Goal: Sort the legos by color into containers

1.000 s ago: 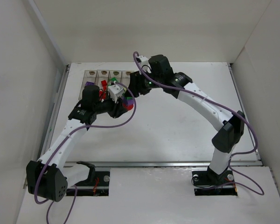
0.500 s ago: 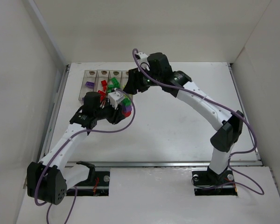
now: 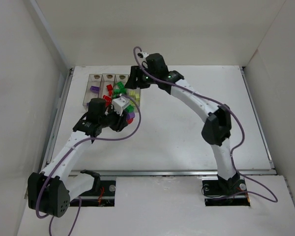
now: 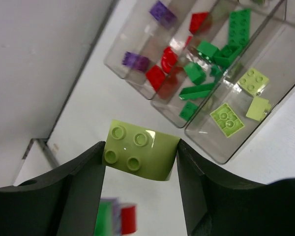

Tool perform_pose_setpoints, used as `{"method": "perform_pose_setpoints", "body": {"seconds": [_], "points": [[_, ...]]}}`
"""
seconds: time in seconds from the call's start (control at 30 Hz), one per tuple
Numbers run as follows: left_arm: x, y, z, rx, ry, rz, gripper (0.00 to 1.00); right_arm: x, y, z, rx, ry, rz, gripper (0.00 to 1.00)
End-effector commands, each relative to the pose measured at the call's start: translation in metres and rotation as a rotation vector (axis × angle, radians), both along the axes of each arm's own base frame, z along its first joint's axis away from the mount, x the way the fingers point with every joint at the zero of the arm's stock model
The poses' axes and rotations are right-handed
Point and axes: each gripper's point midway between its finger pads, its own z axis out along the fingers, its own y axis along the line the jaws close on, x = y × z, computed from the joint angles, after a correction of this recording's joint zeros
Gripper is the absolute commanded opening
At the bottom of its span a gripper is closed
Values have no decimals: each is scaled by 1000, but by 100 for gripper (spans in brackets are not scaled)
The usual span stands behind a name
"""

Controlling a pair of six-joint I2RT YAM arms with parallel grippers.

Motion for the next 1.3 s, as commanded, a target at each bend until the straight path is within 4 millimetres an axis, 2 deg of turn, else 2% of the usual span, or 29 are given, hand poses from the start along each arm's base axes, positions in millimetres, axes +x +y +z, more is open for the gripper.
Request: {"method": "perform_pose_setpoints", "body": {"seconds": [0.0, 0.03, 0.07, 0.13, 0.17, 0.23, 0.27, 0.3, 0.37, 0.4, 0.43, 0.47, 0.6, 0.63, 0.7, 0.73, 0.8, 0.83, 0.87, 0.93, 1.0, 1.03, 1.07, 1.17, 1.2, 1.27], "points": [[13, 10, 32, 23, -120, 57, 0, 22, 16, -29, -2, 40, -14, 6], [14, 13, 35, 28, -136, 71, 0, 28, 20, -50, -21, 63, -14, 6], [15, 19, 30, 45, -126, 104, 0, 34, 18, -57, -26, 70, -23, 10], [16, 23, 35, 49, -144, 134, 0, 40, 22, -65, -25, 69, -23, 13], [18, 24, 36, 51, -154, 142, 0, 42, 24, -80, -37, 96, -28, 19], [18, 26, 32, 61, -147, 152, 0, 47, 21, -81, -35, 94, -37, 26], [18, 26, 32, 61, -147, 152, 0, 48, 22, -90, -43, 104, -37, 31], [17, 26, 32, 55, -141, 158, 0, 48, 22, -90, -43, 104, -37, 46], [18, 24, 34, 45, -148, 149, 0, 48, 22, -90, -43, 104, -37, 67], [18, 24, 34, 45, -148, 149, 0, 47, 21, -91, -49, 112, -37, 83], [18, 24, 34, 45, -148, 149, 0, 51, 17, -91, -48, 112, -46, 93], [19, 24, 36, 42, -157, 150, 0, 50, 16, -83, -40, 101, -46, 100], [20, 22, 33, 46, -152, 137, 0, 50, 6, -51, -20, 46, -47, 100], [20, 22, 33, 46, -152, 137, 0, 52, -2, -38, -13, 23, -55, 100], [21, 22, 38, 42, -162, 137, 0, 52, -9, -23, 0, 5, -64, 100], [21, 22, 38, 48, -167, 132, 0, 46, -15, -5, 2, -26, -56, 100], [23, 22, 37, 48, -167, 132, 0, 32, -17, 14, 19, -62, -3, 100], [23, 22, 37, 48, -167, 132, 0, 22, -17, 14, 21, -74, 42, 100], [24, 22, 37, 54, -172, 127, 0, 8, -22, 37, 37, -133, 93, 100], [24, 22, 37, 54, -172, 127, 0, -14, -24, 47, 56, -146, 171, 100], [23, 20, 37, 48, -171, 119, 0, -34, -30, 49, 60, -144, 229, 100], [22, 19, 37, 42, -169, 110, 0, -50, -24, 50, 77, -130, 288, 100], [24, 18, 36, 42, -169, 110, 0, -57, -21, 44, 67, -117, 314, 100], [23, 13, 38, 26, -163, 86, 0, -74, -8, 39, 52, -88, 362, 100], [23, 11, 38, 20, -161, 77, 0, -76, -4, 28, 31, -63, 375, 100], [24, 9, 40, 15, -161, 70, 0, -79, 4, 22, 15, -51, 379, 99]]}}
